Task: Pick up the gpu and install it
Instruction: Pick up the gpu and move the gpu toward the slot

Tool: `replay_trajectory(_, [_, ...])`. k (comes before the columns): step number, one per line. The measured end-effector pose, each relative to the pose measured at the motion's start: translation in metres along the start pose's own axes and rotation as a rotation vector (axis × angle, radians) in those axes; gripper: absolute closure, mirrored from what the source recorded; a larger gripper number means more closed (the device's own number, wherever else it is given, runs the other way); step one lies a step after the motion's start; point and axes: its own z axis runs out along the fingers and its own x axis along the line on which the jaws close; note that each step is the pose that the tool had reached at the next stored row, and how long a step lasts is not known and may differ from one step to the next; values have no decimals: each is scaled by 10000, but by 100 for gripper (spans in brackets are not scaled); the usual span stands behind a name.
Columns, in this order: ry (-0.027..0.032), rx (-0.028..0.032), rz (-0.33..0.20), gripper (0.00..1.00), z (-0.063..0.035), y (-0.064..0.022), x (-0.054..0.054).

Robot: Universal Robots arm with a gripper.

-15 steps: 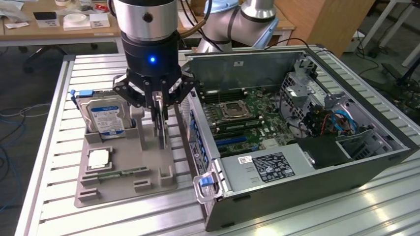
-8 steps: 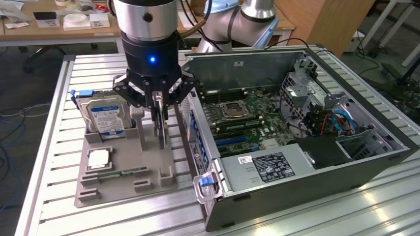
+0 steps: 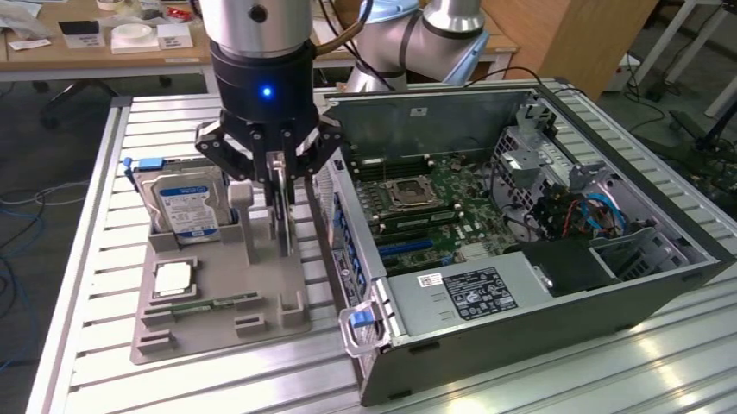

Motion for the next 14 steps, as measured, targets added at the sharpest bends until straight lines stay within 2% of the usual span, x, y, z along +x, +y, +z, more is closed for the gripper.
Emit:
replay_trajectory(5, [4,2,0,73,-83,3,-3])
replay_trajectory(14, [3,1,-1,73,-340,14,-10])
